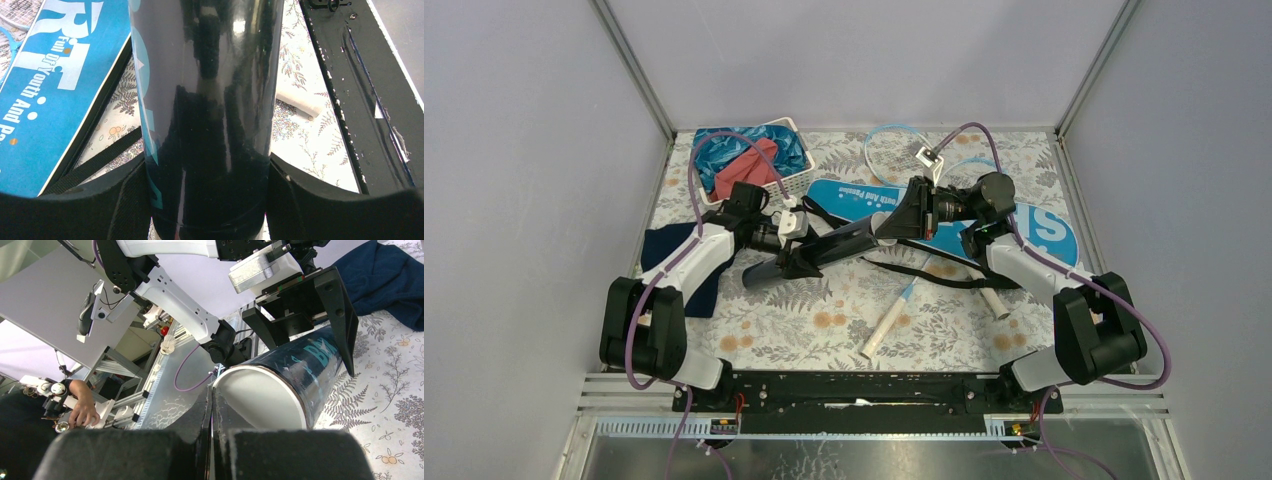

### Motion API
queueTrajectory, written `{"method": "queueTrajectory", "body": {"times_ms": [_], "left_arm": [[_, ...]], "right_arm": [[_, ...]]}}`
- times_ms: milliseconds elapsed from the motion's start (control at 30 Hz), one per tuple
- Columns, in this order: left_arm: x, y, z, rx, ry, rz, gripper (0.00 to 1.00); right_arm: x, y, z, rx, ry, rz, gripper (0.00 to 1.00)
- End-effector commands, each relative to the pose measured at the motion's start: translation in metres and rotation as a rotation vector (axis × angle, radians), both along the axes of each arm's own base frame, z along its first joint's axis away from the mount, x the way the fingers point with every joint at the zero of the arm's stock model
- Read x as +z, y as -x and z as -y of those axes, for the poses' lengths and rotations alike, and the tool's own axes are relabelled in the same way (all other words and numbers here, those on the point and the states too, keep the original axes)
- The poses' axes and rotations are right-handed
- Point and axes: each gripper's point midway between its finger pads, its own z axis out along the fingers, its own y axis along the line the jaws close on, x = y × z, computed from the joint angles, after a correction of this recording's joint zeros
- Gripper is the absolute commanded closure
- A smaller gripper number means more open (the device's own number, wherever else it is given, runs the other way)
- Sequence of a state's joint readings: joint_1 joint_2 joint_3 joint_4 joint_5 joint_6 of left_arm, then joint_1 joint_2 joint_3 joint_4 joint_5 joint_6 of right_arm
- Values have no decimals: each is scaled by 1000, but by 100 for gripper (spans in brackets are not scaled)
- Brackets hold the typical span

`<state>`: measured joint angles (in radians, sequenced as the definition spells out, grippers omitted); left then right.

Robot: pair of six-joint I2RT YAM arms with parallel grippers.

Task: Pack up the badminton gear
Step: Close the lid on the shuttle tube.

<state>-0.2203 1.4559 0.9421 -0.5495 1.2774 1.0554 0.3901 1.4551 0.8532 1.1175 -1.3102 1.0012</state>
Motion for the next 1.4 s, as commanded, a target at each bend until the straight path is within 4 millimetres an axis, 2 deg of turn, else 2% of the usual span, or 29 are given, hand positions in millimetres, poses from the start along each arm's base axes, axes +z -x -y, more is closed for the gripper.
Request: {"method": "queueTrajectory", "body": {"times_ms": [0,333,667,1033,1367], "left_arm": [[30,3,13,-81,107,84,100],[47,9,20,-117,137,116,100],[60,16,35,-174,158,122,100],[73,39,63,-291,182,136,100],[89,43,74,-320,185,126,100]], "right_arm": [[5,1,-7,13,-25,43,100],[3,0,-9,34,-123,-8,100],[-7,2,-24,78,-116,-52,100],[8,5,-32,104,-136,-41,100],[8,12,-33,109,-141,-9,100]]}}
